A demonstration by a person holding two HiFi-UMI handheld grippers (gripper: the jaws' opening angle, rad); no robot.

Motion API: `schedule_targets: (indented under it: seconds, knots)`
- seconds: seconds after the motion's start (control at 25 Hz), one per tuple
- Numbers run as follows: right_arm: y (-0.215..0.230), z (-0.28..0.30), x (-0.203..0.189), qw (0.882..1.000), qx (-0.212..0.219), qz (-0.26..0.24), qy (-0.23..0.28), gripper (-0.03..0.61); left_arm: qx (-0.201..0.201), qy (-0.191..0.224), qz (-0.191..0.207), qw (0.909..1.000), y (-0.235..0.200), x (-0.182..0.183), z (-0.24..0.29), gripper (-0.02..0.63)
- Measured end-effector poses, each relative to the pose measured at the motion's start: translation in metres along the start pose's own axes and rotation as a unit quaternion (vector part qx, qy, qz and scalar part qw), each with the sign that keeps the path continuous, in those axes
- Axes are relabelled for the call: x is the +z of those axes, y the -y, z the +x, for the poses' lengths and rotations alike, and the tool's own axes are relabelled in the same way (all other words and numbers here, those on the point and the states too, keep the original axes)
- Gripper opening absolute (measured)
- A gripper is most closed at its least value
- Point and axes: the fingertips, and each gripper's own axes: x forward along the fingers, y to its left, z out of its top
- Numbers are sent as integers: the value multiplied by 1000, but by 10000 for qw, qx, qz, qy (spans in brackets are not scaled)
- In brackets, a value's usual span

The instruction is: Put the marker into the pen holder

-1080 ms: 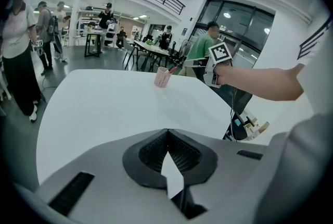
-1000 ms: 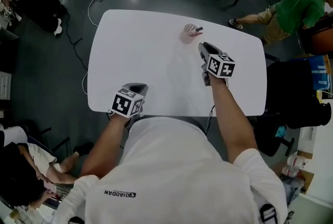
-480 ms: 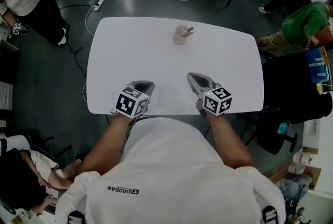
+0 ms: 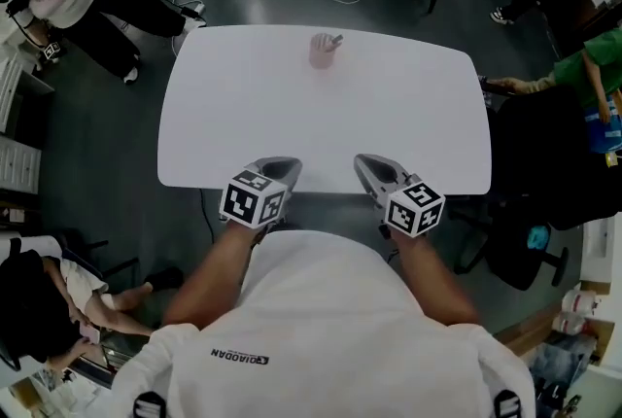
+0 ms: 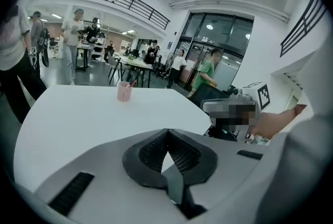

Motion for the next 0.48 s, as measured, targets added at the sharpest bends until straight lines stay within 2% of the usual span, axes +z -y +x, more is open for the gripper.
schedule_targets:
  seconds: [0.28,0.48]
  knots:
    - [-4,-80,-29,9998,64,66,192,18,196,205,10,9996,78,-23,2,26]
    - [-10,-116,-48,9997,156,36,202,18,370,341,42,9987,116,-34,-2,26]
